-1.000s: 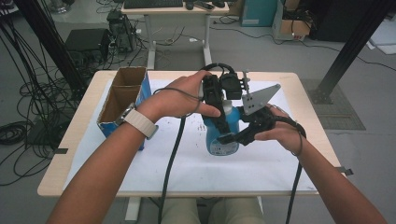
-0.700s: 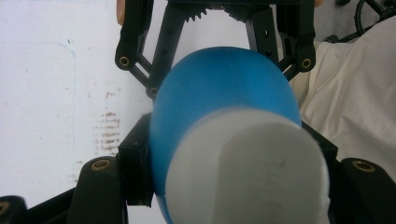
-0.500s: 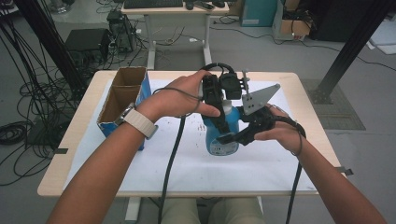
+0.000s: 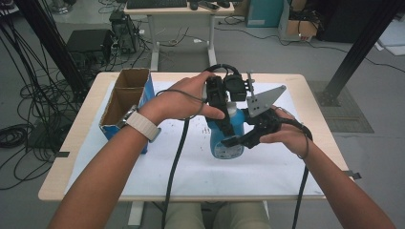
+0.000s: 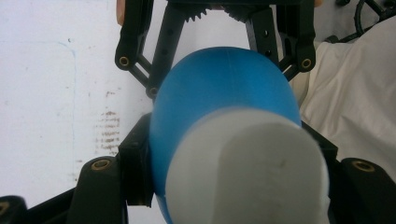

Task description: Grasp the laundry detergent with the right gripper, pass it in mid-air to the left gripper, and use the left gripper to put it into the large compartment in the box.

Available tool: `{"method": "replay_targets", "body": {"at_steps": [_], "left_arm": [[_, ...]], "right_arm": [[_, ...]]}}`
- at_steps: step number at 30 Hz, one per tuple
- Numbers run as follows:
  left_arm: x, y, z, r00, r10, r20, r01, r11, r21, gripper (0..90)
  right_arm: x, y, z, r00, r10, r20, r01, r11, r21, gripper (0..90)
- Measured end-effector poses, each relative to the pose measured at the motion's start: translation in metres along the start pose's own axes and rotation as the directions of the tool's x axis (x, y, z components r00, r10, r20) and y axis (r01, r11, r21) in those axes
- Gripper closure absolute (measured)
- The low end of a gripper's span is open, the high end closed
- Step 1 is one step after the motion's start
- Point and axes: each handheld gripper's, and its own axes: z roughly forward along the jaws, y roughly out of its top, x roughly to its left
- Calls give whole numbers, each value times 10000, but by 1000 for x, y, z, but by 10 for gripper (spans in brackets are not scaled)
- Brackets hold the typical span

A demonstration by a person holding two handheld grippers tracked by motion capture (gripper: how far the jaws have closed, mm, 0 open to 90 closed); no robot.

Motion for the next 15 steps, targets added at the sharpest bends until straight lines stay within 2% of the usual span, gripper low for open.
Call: {"method": "replay_targets", "body": {"at_steps": [2, 4, 10, 13, 15], "left_arm": [[1, 0, 1, 9999, 130, 49, -131, 9999, 29, 376], [1, 0, 1, 10000, 20, 72, -20, 10000, 68, 376], [1, 1, 1, 10000, 30, 24, -30, 10000, 41, 377], [2, 1, 2, 9999, -35, 134, 34, 9999, 115, 377], [3, 2, 2, 9999, 63, 158, -66, 9998, 196, 378]], "right_arm": [[0, -1, 0, 10000, 12, -10, -12, 10000, -25, 434], [0, -2, 1, 10000, 41, 0, -41, 10000, -42, 434], [0, -3, 1, 10000, 71, -10, -71, 9999, -107, 433], [0, -3, 1, 10000, 88, -6, -88, 9999, -105, 430], [0, -4, 2, 9999, 156, -22, -157, 9997, -197, 429]]}}
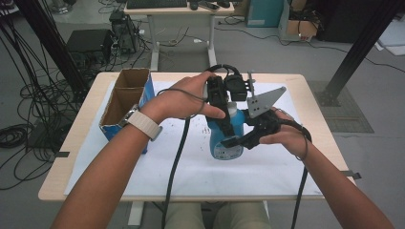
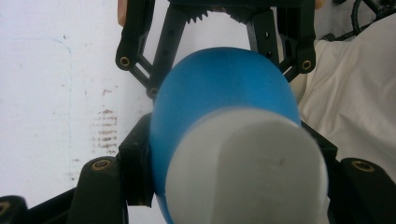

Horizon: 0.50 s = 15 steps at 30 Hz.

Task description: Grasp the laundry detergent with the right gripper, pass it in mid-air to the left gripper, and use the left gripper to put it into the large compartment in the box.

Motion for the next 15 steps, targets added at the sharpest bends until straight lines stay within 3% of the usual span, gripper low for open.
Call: {"method": "replay_targets", "body": {"at_steps": [6, 8, 9, 11, 12, 14, 15], "left_arm": [[1, 0, 2, 10000, -38, 80, 37, 9999, 127, 378], [0, -1, 1, 9998, -208, -65, 209, 9998, 69, 378], [1, -1, 0, 9999, -103, -81, 104, 9998, 140, 378], [0, -1, -1, 9995, -281, -107, 282, 9995, 118, 378], [-1, -1, -2, 9995, -278, -128, 281, 9994, 204, 378], [-1, -3, -2, 9995, -307, -107, 309, 9992, 250, 378], [-1, -3, -2, 9994, -314, -136, 319, 9990, 318, 378]], "right_arm": [[4, -5, 4, 9999, 90, 52, -89, 9996, -259, 409], [5, -7, 5, 9999, 43, 119, -39, 9996, -296, 339], [5, -10, 8, 9999, 90, 115, -87, 9994, -328, 282], [4, -16, 9, 9990, 455, 47, -453, 9987, -220, 211], [4, -20, 9, 9963, 833, 198, -830, 9964, -186, 165], [1, -26, 5, 9891, 1470, 39, -1467, 9885, -364, 118], [1, -28, 2, 9873, 1553, 332, -1540, 9874, -363, 83]]}}
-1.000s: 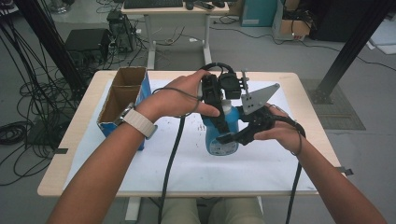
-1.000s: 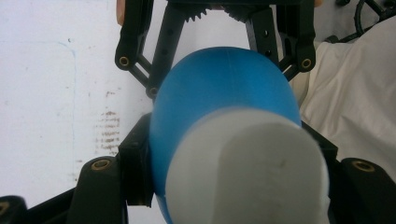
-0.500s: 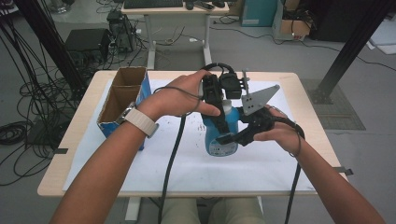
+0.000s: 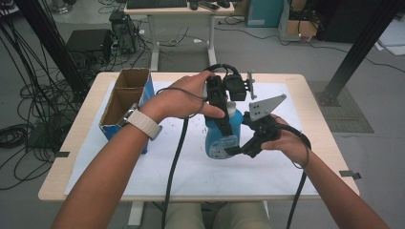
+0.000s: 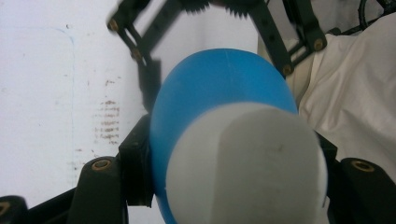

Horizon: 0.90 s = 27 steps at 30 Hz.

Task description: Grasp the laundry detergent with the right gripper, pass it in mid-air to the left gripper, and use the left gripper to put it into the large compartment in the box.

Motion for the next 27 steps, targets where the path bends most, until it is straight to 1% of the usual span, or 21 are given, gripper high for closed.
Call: {"method": "replay_targets", "body": {"at_steps": [1, 2, 3, 4, 5, 6, 8, 11, 12, 14, 15, 16, 17, 18, 21, 23, 24, 25, 26, 27], "left_arm": [[0, -1, 0, 10000, -24, 10, 24, 10000, 22, 378], [1, -2, 1, 10000, 61, -2, -61, 10000, 40, 378], [0, -3, 1, 10000, -89, -8, 89, 9999, 68, 377], [0, -4, 1, 10000, -93, -23, 93, 9999, 110, 377], [0, -5, 1, 9999, -156, -34, 157, 9998, 154, 378], [0, -5, 1, 9998, -200, -48, 201, 9997, 159, 377], [0, -7, 1, 9996, -278, -101, 279, 9995, 162, 377], [1, -8, -2, 9987, -466, -224, 471, 9986, 236, 377], [1, -8, -3, 9982, -525, -286, 533, 9982, 265, 377], [2, -9, -5, 9975, -590, -380, 602, 9977, 311, 377], [3, -9, -6, 9964, -702, -466, 718, 9969, 332, 377], [3, -9, -7, 9958, -760, -512, 777, 9965, 316, 377], [3, -10, -8, 9945, -867, -585, 889, 9954, 364, 377], [3, -10, -9, 9938, -921, -619, 945, 9948, 370, 376], [5, -11, -12, 9913, -1093, -736, 1121, 9931, 352, 377], [7, -12, -15, 9868, -1399, -813, 1434, 9889, 390, 377], [7, -12, -17, 9848, -1505, -869, 1544, 9872, 399, 376], [7, -12, -18, 9823, -1632, -924, 1672, 9852, 374, 377], [8, -13, -19, 9788, -1821, -940, 1860, 9819, 346, 376], [9, -13, -20, 9758, -1944, -1003, 1984, 9796, 320, 376]], "right_arm": [[-1, -1, -4, 9998, 132, 172, -133, 9999, 59, 60], [-1, -3, -8, 9991, 192, 370, -198, 9997, 143, 44], [-1, -3, -12, 9989, 143, 456, -153, 9997, 212, 45], [-1, -4, -17, 9991, 99, 419, -112, 9994, 318, 45], [-2, -5, -22, 9975, -203, 680, 169, 9986, 498, 36], [-3, -6, -27, 9944, -515, 926, 440, 9957, 819, 10], [-3, -8, -35, 9921, -669, 1061, 549, 9922, 1123, 14], [-4, -12, -48, 9886, -837, 1255, 619, 9837, 1690, 15], [-4, -13, -51, 9881, -802, 1309, 555, 9817, 1824, 20], [-5, -16, -57, 9829, -882, 1619, 505, 9733, 2238, 19], [-5, -17, -59, 9820, -825, 1699, 404, 9704, 2380, 18], [-7, -19, -63, 9803, -823, 1796, 333, 9650, 2603, 27], [-8, -20, -65, 9786, -902, 1848, 370, 9612, 2734, 23], [-12, -22, -69, 9756, -1328, 1748, 774, 9532, 2923, 19], [-13, -24, -76, 9747, -1302, 1815, 687, 9480, 3108, 21], [-14, -25, -83, 9728, -1284, 1929, 606, 9445, 3228, 20], [-14, -25, -85, 9721, -1281, 1966, 565, 9409, 3341, 21], [-15, -26, -87, 9713, -1266, 2015, 526, 9399, 3373, 21], [-15, -27, -90, 9704, -1238, 2075, 463, 9382, 3430, 20], [-15, -28, -91, 9694, -1218, 2132, 394, 9342, 3544, 20]]}}
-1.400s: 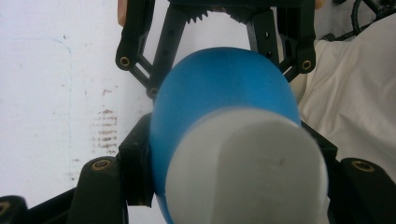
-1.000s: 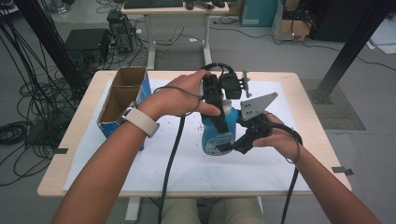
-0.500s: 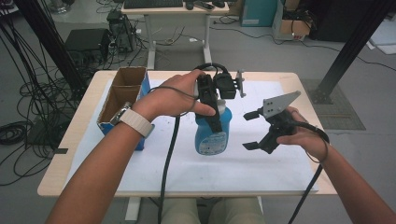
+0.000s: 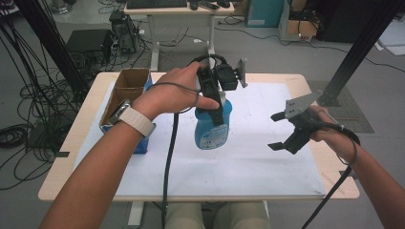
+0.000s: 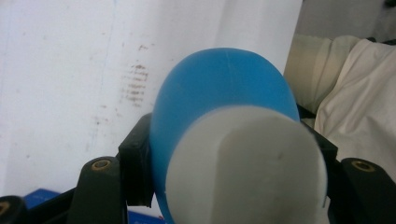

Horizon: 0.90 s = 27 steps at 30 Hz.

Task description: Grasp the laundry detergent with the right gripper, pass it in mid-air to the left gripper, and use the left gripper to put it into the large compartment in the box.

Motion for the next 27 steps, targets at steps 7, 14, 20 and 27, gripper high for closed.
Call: {"method": "replay_targets", "body": {"at_steps": [7, 14, 20, 27], "left_arm": [[7, 0, -15, 9937, -1034, -444, 1036, 9946, 17, 376], [18, -1, -32, 9780, -1950, -741, 1967, 9803, 164, 376], [25, -4, -44, 9538, -2851, -947, 2865, 9581, 19, 376], [34, -7, -59, 9094, -3959, -1274, 3959, 9179, -265, 376]], "right_arm": [[0, -9, -1, 9988, 27, 494, -58, 9979, 639, 28], [-3, -17, -9, 9990, 251, 362, -283, 9955, 908, 28], [-4, -21, -15, 9987, 398, 327, -434, 9924, 1156, 33], [-2, -24, -21, 9947, 939, 430, -998, 9814, 1643, 30]]}}
